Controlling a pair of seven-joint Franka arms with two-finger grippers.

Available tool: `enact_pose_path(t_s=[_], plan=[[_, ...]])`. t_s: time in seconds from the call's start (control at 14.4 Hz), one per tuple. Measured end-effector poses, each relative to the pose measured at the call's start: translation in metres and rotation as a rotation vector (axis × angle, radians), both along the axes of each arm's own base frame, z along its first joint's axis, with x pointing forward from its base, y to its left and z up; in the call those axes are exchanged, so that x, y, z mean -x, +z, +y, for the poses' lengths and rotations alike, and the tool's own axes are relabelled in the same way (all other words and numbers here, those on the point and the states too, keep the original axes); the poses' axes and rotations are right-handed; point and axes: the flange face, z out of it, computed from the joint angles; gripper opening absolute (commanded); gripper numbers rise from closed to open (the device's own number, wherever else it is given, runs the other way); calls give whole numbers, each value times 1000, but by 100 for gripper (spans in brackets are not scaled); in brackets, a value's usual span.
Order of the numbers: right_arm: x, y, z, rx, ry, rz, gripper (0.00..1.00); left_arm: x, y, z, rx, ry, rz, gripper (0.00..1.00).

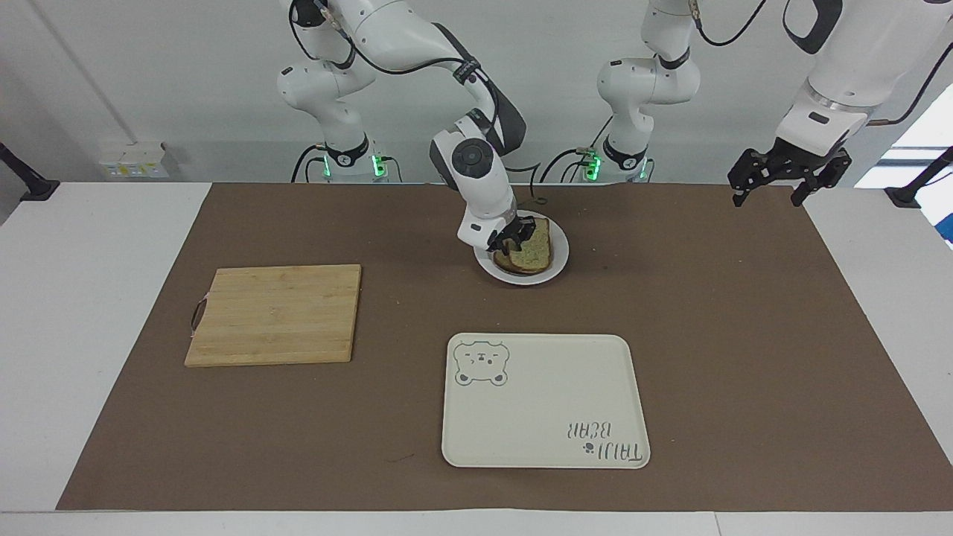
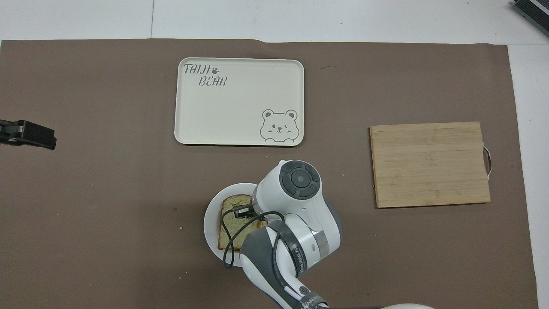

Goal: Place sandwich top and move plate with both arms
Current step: 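Lower the bread onto the egg toast and open the right gripper, then withdraw the right gripper while the left gripper reaches toward the plate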

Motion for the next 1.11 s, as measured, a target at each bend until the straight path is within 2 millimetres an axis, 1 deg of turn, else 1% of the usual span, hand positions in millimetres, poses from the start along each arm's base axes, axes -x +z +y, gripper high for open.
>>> enact_pose_path(t_s=[0.14,0.21,0.49,0.62,0.83,0.97,1.11], plan=[[-3,1,-2,0,-6,-2,100,0,1,-3,2,-5,-3,100],[-8,1,-8,-1,-18,-4,100,0,2,-4,13,-4,-3,100],[-46,12,-55,13,-93,-39,100,0,2,-3,76,-12,-4,100],[-62,29,-79,61,-76,-108,100,0,0,-5,105,-29,0,100],[-79,64,-126,96,-115,-142,100,-4,-10,5,192,-57,4,100],[-87,84,-159,111,-155,-144,100,-9,-26,11,234,-78,2,100],[-92,101,-188,135,-178,-145,100,-11,-44,7,280,-106,7,100]])
